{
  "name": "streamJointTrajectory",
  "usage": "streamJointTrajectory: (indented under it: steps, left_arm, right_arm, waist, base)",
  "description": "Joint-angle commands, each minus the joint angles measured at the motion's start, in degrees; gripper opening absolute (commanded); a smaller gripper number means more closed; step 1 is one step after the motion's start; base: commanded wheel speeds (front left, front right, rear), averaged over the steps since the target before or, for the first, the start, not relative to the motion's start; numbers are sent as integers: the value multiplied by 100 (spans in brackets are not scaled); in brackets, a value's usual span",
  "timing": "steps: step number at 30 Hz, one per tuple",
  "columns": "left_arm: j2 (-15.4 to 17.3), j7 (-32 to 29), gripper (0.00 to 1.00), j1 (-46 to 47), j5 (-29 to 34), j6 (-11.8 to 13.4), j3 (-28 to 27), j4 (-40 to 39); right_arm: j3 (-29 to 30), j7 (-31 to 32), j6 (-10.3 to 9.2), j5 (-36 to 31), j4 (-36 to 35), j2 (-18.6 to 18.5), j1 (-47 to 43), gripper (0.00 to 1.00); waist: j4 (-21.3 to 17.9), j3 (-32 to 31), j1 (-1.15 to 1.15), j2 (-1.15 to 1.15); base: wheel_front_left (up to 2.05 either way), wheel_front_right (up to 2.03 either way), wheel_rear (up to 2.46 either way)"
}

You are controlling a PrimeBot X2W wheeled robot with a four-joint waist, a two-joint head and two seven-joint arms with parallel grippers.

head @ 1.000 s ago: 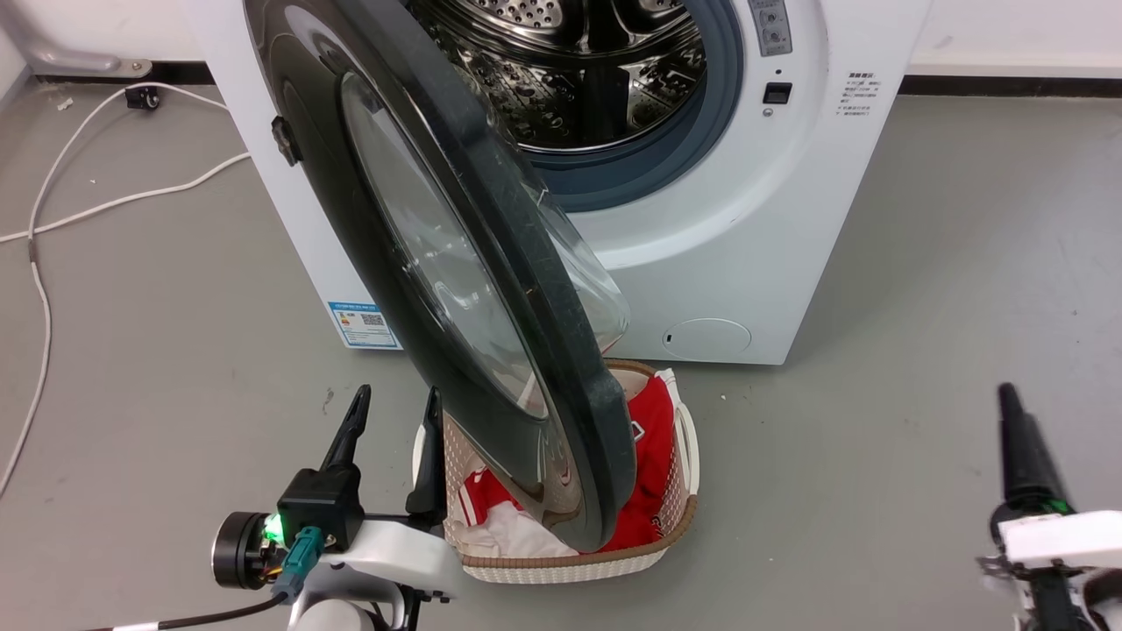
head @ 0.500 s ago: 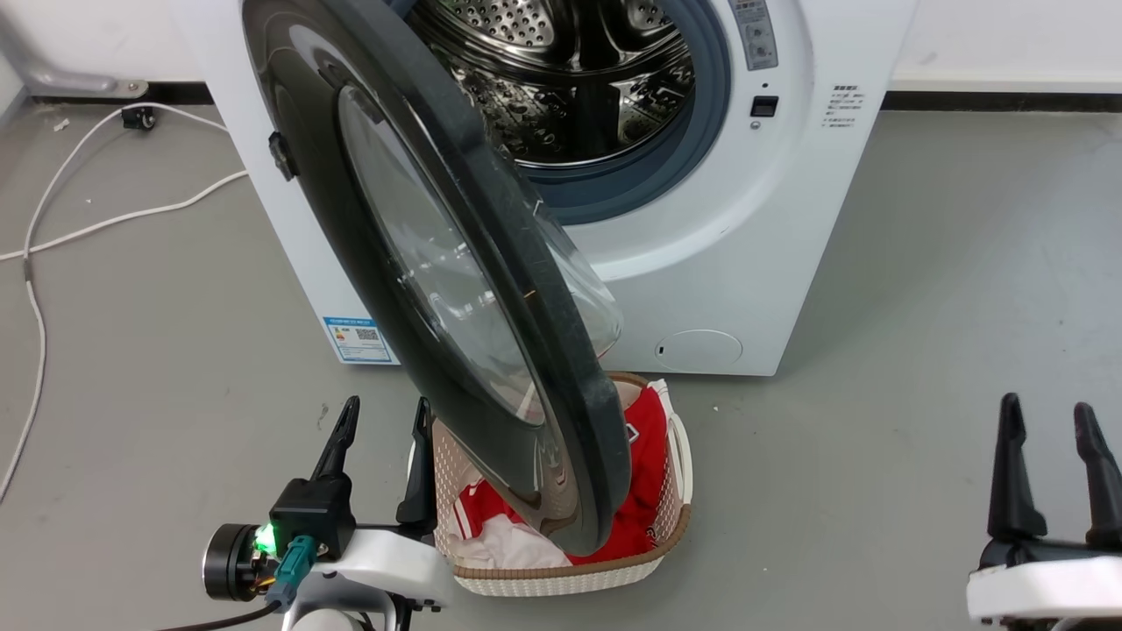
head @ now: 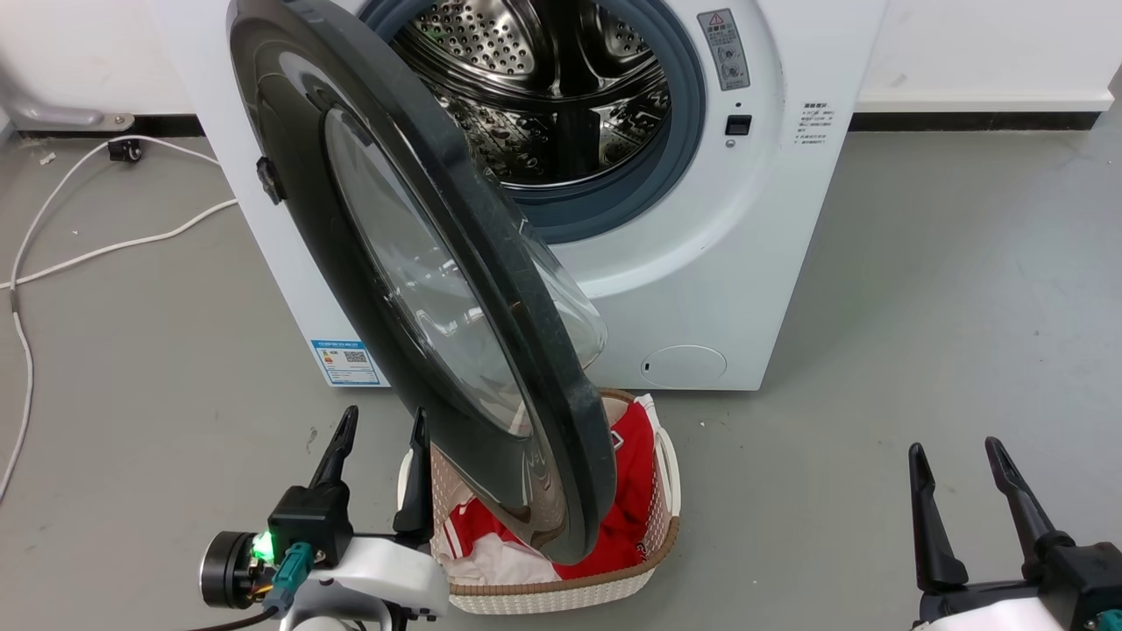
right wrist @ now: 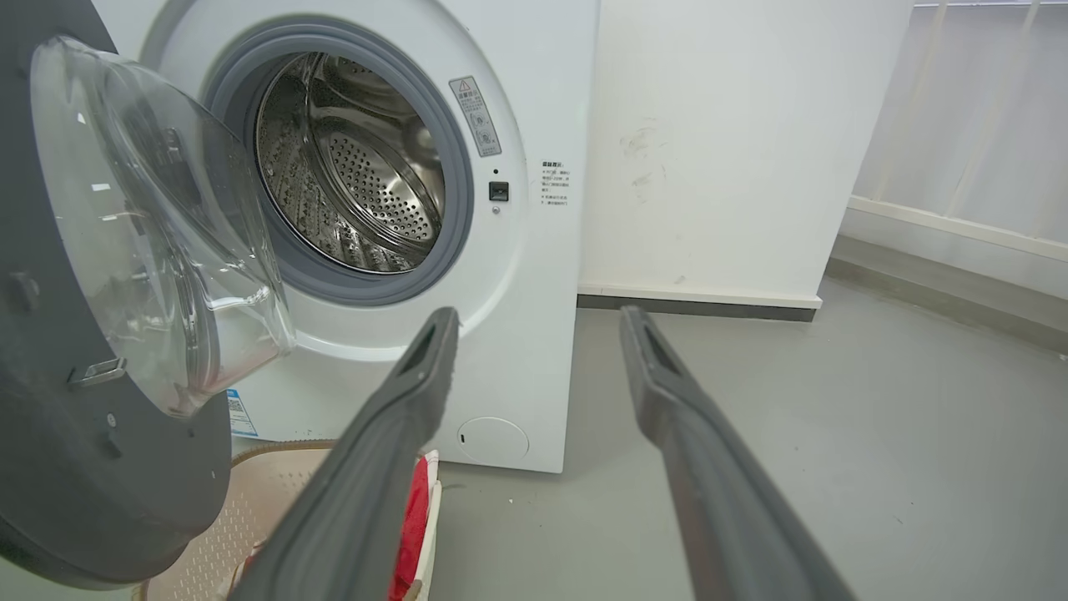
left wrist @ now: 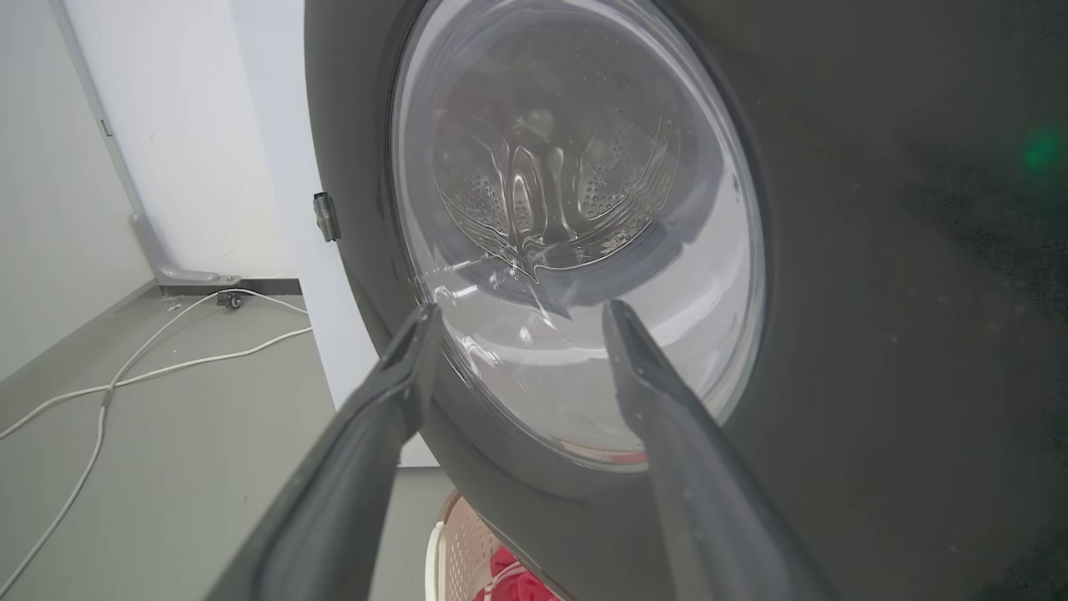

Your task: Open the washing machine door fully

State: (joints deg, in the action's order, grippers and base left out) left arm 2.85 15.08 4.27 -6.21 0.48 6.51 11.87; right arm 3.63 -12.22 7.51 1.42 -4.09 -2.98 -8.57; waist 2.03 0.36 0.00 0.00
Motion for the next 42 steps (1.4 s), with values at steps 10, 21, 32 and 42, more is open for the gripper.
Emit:
streamJointTrajectory:
  steps: [10,21,32,42]
  left_arm:
    - [5,14,100,-97,42,-34,-24,-5]
    - [5,14,0,-108,-20,-77,-10,29]
    - [5,13,0,52,-193,-47,-61,-208]
    - [5,13,0,380,-340,-23,-109,-1297]
  right_arm:
    - [46,-1,-4,18,51,19,-13,100]
    - [22,10,-4,74,81,19,13,100]
    - [52,53,-4,106,59,20,-38,100]
    - [51,98,-4,143,46,20,-38,100]
  waist:
    - [-11,-20,0,0]
    - [16,-29,0,0]
    - [44,-62,0,0]
    - [66,-57,0,0]
  base:
    - [0,0,0]
    - [0,0,0]
    - [0,0,0]
    - [0,0,0]
